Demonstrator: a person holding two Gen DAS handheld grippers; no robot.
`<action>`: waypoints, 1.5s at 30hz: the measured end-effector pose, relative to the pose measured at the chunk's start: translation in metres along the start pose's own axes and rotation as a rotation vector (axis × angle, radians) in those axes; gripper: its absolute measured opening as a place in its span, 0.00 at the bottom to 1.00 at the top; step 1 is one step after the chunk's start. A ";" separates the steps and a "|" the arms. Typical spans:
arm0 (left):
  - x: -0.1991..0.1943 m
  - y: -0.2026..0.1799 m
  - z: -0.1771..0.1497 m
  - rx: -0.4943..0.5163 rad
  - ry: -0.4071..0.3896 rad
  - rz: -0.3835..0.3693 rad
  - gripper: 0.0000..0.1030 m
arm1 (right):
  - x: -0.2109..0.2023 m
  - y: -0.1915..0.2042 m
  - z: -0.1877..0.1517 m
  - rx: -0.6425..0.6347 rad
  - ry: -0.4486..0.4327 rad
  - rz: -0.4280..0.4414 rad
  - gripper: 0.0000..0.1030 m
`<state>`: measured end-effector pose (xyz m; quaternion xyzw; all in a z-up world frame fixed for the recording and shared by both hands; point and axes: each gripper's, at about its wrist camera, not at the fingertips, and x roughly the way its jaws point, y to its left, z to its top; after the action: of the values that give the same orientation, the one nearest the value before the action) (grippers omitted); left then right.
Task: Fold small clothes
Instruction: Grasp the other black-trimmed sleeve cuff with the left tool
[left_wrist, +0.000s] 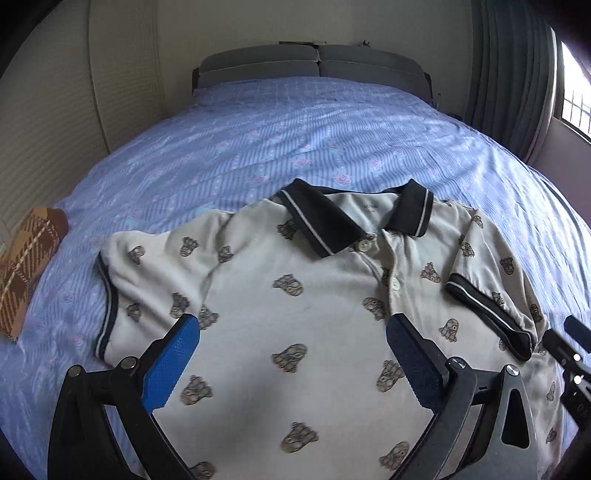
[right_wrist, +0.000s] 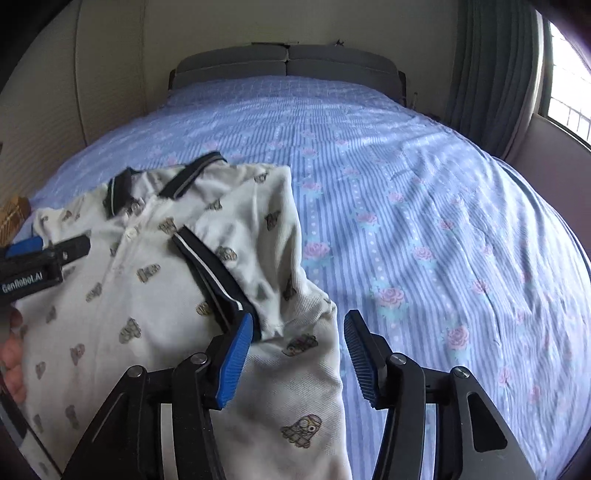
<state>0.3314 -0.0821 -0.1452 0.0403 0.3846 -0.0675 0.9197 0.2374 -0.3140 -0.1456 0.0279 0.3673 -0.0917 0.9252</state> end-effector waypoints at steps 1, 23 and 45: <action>-0.005 0.010 -0.001 -0.008 -0.008 0.012 1.00 | -0.007 0.005 0.004 0.007 -0.025 0.008 0.50; 0.055 0.229 0.020 -0.052 -0.023 -0.191 0.53 | 0.016 0.178 0.036 0.153 -0.050 0.158 0.50; 0.085 0.225 0.028 -0.031 0.064 -0.487 0.15 | 0.028 0.155 0.023 0.217 0.005 0.134 0.50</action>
<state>0.4457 0.1283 -0.1812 -0.0657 0.4131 -0.2801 0.8640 0.3022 -0.1688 -0.1509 0.1525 0.3550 -0.0690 0.9198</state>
